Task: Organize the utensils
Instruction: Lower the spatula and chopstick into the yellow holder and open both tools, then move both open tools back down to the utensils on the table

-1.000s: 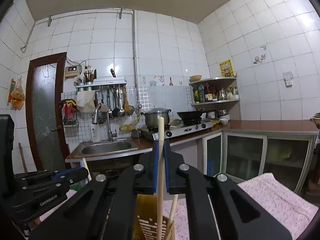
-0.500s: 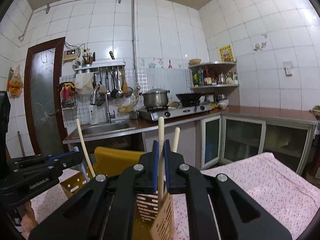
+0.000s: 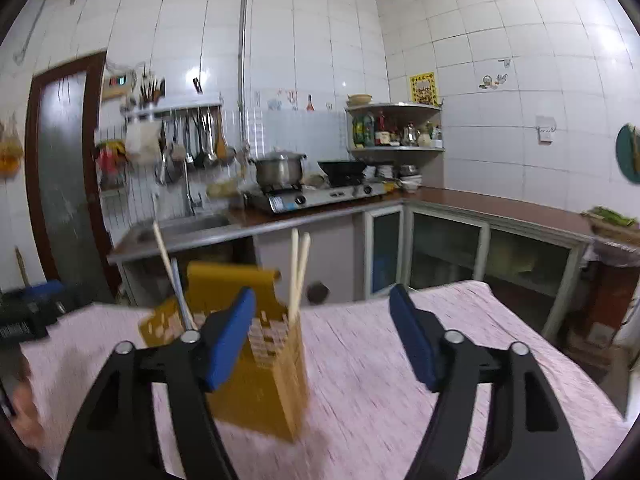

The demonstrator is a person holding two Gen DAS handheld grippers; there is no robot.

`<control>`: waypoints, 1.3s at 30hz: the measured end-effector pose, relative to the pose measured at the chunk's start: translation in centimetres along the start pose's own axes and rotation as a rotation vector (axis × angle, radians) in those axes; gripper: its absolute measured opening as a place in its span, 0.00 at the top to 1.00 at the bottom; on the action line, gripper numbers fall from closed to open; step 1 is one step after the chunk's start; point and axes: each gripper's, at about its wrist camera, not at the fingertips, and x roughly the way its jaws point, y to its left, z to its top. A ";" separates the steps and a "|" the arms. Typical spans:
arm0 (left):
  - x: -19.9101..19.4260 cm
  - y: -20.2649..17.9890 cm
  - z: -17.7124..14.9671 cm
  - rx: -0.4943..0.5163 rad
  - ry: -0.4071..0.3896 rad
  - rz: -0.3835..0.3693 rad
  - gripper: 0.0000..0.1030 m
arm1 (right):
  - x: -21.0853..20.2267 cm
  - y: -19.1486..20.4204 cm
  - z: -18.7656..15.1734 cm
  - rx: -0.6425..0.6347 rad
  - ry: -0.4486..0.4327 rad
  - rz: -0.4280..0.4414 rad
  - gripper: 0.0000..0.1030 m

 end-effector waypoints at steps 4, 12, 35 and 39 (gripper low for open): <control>-1.7 1.8 -2.3 -0.061 0.090 0.010 0.05 | -2.7 0.8 -2.0 -0.046 0.073 -0.017 0.23; -2.8 0.7 -8.3 -0.026 0.270 0.041 0.05 | -4.9 2.5 -8.2 -0.039 0.295 0.013 0.23; 0.4 -1.3 -15.3 0.041 0.421 0.018 0.34 | -2.5 5.0 -15.3 -0.066 0.565 0.077 0.57; 0.8 -1.6 -15.8 0.050 0.435 0.031 0.36 | -2.6 5.3 -15.4 -0.085 0.570 0.070 0.57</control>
